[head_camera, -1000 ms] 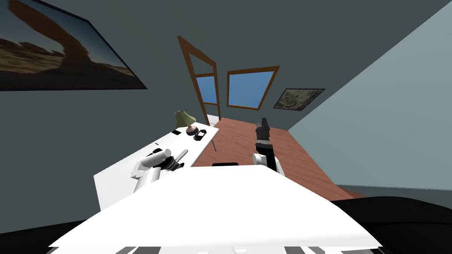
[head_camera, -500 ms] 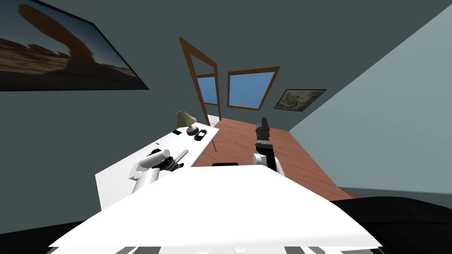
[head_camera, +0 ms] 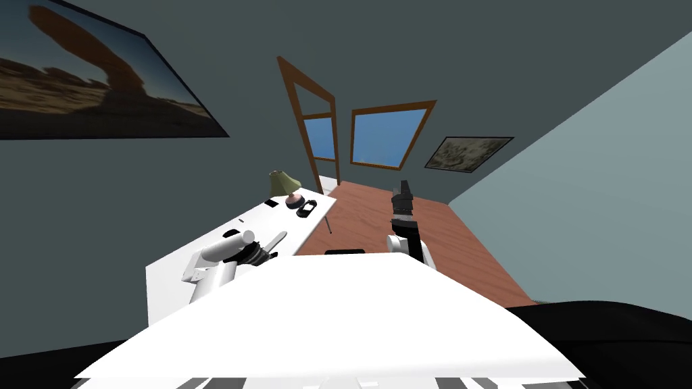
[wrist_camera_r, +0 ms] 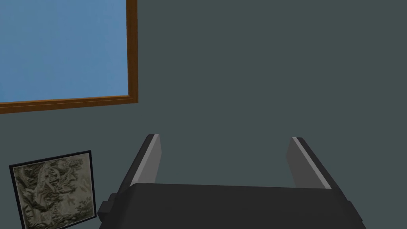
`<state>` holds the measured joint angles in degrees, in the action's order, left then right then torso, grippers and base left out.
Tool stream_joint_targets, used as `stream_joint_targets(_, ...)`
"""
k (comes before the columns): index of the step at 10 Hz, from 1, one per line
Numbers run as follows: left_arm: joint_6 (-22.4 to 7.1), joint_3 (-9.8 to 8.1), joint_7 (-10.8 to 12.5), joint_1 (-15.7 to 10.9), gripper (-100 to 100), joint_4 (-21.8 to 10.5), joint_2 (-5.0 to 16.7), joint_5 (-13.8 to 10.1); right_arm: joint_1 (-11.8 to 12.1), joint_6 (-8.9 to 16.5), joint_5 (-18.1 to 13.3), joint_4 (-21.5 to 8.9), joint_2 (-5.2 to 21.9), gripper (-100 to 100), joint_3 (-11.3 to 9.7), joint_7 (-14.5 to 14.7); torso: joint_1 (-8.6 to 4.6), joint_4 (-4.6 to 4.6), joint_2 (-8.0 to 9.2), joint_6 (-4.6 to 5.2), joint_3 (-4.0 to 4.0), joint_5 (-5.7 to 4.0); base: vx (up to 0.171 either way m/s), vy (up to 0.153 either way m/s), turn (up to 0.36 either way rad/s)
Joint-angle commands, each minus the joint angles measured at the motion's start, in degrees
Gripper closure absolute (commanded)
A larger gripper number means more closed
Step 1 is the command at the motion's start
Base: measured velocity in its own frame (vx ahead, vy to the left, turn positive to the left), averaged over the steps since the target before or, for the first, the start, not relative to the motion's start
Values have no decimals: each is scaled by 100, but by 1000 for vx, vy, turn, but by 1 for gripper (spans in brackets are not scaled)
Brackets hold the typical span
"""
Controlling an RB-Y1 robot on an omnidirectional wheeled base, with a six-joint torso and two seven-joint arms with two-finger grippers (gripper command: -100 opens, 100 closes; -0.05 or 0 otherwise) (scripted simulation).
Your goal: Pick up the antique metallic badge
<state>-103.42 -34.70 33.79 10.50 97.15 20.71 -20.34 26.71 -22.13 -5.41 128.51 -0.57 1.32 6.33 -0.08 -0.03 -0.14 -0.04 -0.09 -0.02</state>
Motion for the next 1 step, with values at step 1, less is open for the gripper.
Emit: stream_joint_targets(1, 0, 0, 0, 0, 0, 0, 0, 0, 0, 0, 0, 0, 0, 0, 0, 0, 0, 0, 0, 0, 0, 0, 5, -2, -3)
